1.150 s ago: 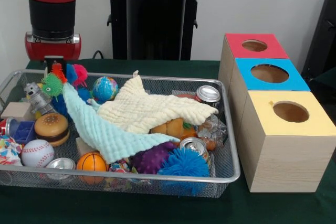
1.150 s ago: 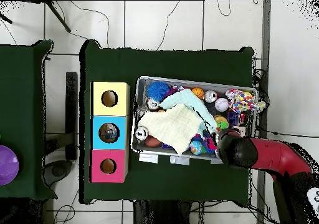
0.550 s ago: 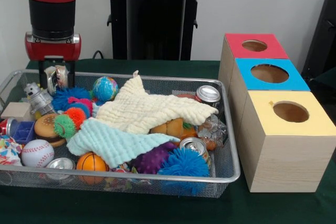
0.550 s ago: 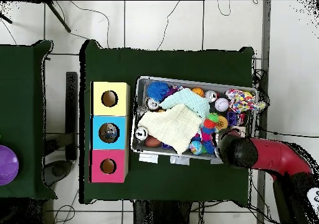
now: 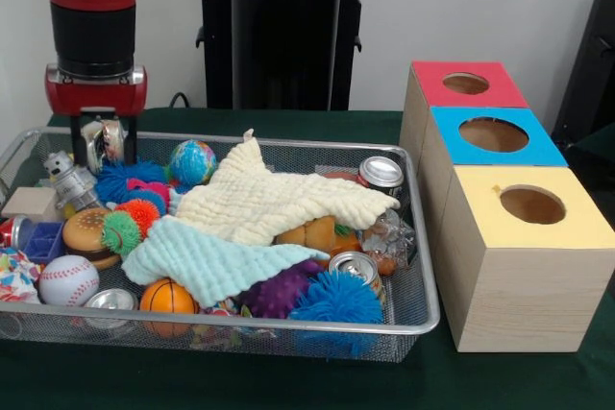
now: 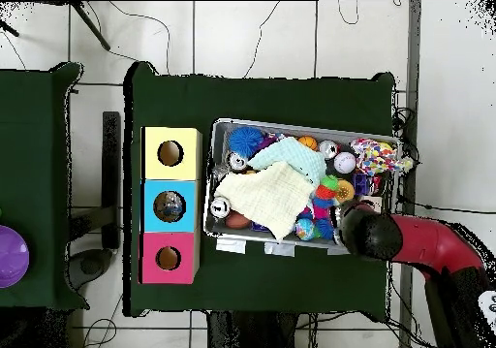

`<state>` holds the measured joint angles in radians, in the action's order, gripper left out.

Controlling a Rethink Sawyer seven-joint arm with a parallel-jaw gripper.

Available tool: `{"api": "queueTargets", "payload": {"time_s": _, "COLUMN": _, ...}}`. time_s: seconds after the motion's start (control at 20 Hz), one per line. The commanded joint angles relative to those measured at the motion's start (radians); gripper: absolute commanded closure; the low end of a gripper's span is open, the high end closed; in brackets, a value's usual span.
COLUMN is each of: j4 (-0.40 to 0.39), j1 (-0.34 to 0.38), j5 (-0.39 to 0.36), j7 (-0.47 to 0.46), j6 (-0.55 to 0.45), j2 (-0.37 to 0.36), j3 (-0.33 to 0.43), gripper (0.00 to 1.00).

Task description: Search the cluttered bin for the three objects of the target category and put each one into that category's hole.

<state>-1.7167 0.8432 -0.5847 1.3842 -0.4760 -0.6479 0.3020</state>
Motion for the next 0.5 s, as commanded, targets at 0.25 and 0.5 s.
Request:
{"api": "queueTargets", "payload": {"time_s": 0.25, "j4": 0.088, "j1": 0.077, "j5": -0.031, "j7": -0.042, "j6": 0.017, "j2": 0.171, "j3": 0.061, "gripper": 0.00}}
{"api": "queueTargets", "payload": {"time_s": 0.5, "j4": 0.125, "j1": 0.103, "j5": -0.058, "j7": -0.058, "j6": 0.053, "j2": 0.237, "j3": 0.071, "gripper": 0.00}}
